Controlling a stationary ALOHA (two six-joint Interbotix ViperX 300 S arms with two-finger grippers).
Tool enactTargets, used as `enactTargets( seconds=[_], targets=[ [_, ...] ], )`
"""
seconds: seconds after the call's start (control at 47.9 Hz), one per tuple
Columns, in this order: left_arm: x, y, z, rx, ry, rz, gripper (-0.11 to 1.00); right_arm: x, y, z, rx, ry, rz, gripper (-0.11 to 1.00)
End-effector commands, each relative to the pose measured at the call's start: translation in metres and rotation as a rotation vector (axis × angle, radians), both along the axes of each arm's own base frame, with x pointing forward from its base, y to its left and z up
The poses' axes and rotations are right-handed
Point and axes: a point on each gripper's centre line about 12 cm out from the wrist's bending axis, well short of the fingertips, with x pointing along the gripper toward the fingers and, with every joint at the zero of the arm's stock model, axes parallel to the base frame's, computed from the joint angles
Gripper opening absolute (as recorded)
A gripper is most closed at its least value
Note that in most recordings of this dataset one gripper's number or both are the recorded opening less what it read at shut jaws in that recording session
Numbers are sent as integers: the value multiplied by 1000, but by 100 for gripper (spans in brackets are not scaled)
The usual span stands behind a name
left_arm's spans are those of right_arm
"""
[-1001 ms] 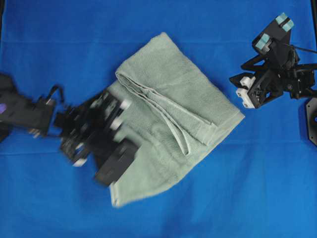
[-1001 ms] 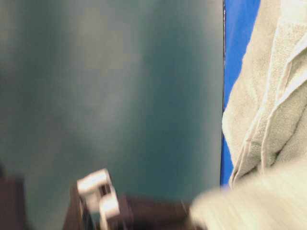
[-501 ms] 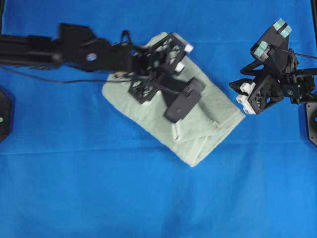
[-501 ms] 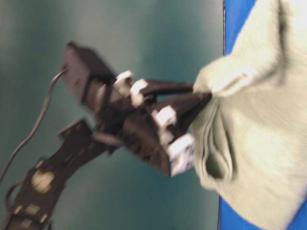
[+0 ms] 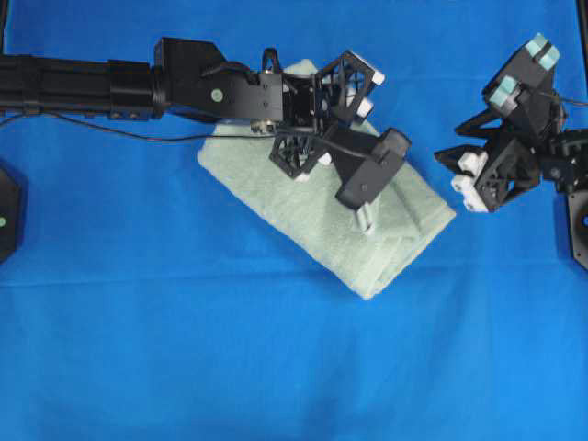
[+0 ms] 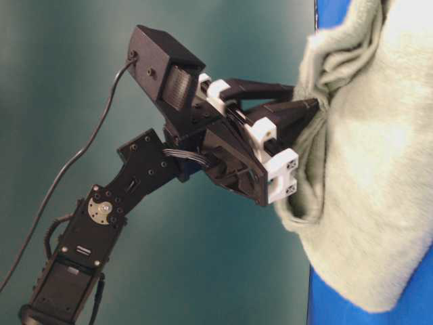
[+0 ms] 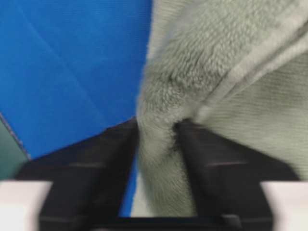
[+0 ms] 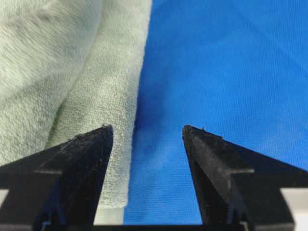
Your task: Fold a bath towel.
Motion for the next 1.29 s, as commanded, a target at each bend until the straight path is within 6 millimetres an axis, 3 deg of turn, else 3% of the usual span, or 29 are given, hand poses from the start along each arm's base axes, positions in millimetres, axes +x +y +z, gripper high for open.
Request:
enactTargets(
  seconds=[0.0,0.083,0.146,0.25,0.396,0.688,0.834,0.96,1.147,1.272],
  targets=[
    [7,7,25,14,-81,1,46,1,0,7,-10,-22,8,61],
    [6,8,24,43,-84,-32,71,1,1,8,-14,-28,13,61],
    [5,8,25,51,-90,-44,82,1,0,10,-19,-35,15,61],
    [1,6,26,42,-92,-38,73,1,0,15,-25,-52,17,61],
    [-14,-4,43,14,-103,-15,73,0,0,19,-34,-68,21,61],
    [-77,-19,94,-40,-209,36,73,0,-2,25,-55,-84,30,61],
    [-109,-41,122,-105,-349,30,73,6,0,32,-73,-114,63,61],
    [-132,-62,141,-202,-497,26,72,15,4,45,-118,-170,140,61],
    [-170,-77,150,-390,-651,78,71,26,10,74,-212,-271,266,61],
    [-198,-88,157,-520,-714,105,71,22,15,95,-281,-352,343,61]
  ],
)
